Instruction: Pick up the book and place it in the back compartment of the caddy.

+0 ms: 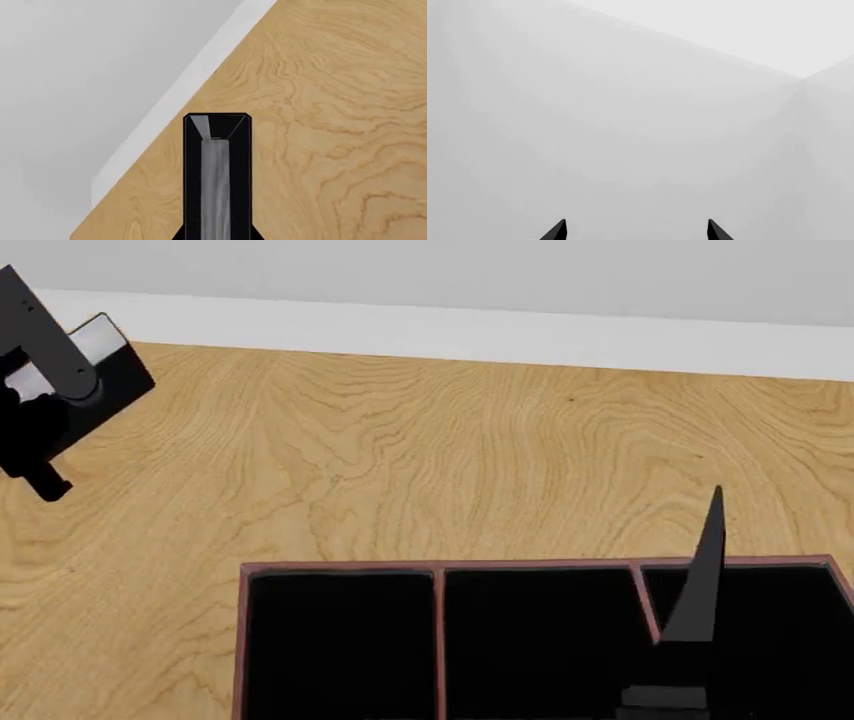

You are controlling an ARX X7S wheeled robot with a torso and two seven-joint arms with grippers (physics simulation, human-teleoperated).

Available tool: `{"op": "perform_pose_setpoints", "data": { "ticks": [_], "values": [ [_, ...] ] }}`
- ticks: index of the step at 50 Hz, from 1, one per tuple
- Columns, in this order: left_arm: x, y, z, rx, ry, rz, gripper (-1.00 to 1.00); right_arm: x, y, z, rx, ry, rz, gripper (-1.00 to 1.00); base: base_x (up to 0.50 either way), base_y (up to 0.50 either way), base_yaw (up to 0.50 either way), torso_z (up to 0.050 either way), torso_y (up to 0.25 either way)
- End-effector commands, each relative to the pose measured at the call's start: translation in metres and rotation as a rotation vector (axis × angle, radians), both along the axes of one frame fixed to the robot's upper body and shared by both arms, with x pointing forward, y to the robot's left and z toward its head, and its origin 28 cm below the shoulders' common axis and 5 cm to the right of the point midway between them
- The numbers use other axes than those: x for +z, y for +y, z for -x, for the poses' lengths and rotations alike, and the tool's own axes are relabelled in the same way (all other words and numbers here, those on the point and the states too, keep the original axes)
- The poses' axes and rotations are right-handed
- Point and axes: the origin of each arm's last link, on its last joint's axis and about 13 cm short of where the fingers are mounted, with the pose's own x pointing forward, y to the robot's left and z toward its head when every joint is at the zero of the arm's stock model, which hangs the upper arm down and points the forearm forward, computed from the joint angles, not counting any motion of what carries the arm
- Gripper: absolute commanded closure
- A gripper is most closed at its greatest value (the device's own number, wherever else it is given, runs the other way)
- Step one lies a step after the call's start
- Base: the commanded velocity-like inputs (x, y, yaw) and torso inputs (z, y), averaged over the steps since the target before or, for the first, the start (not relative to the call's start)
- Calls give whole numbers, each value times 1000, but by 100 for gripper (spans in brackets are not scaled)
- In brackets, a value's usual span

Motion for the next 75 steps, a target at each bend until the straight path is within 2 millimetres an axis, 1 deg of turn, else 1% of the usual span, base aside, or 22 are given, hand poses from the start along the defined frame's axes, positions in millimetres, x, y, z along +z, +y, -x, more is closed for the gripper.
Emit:
{"op": "perform_pose_setpoints", "data": {
  "ticks": [1, 3, 8, 17, 23, 28, 37, 43, 51, 60, 62, 70, 75],
  "values": [
    [47, -21, 34, -89, -129, 4, 100, 2, -5, -5, 5, -13, -12, -100, 0, 0, 0, 0, 0],
    [51, -23, 36, -97, -131, 3, 100, 1, -7, -4, 6, -11, -13, -100, 0, 0, 0, 0, 0],
    [70, -31, 46, -137, -174, 30, 100, 1, -9, -1, -1, -19, -19, -100, 0, 0, -1, 0, 2],
    [93, -47, 59, -187, -218, 51, 100, 9, -10, 8, -33, -16, 2, -100, 0, 0, 0, 0, 1],
    [105, -58, 69, -230, -246, 66, 100, 14, -5, 14, -66, -8, 23, -100, 0, 0, 0, 0, 2],
    [113, -64, 74, -258, -264, 76, 100, 16, -6, 13, -100, -5, 28, -100, 0, 0, 0, 0, 0],
    [119, -79, 90, -341, -284, 98, 100, 22, -8, 10, -145, 9, 39, -100, 0, 0, 0, 0, 2],
    [120, -87, 95, -369, -283, 109, 100, 21, -9, 11, -159, 29, 34, -100, 0, 0, 0, 0, 0],
    [127, -95, 103, -415, -259, 131, 100, 19, -9, 12, -167, 40, 31, -100, 0, 0, 0, 2, 1],
    [117, -110, 116, -495, -214, 108, 100, 17, -9, 12, -174, 51, 34, -100, 0, 0, 0, 0, 2],
    [118, -113, 119, -510, -207, 117, 100, 16, -9, 12, -178, 55, 36, -100, 0, 0, 0, 0, 0],
    [111, -122, 123, -556, -171, 110, 100, 16, -9, 12, -196, 63, 33, -100, 0, 0, 0, 0, 1],
    [108, -126, 126, -580, -157, 111, 100, 20, -10, 11, -209, 69, 29, -100, 0, 0, 0, 0, 2]
  ]
}}
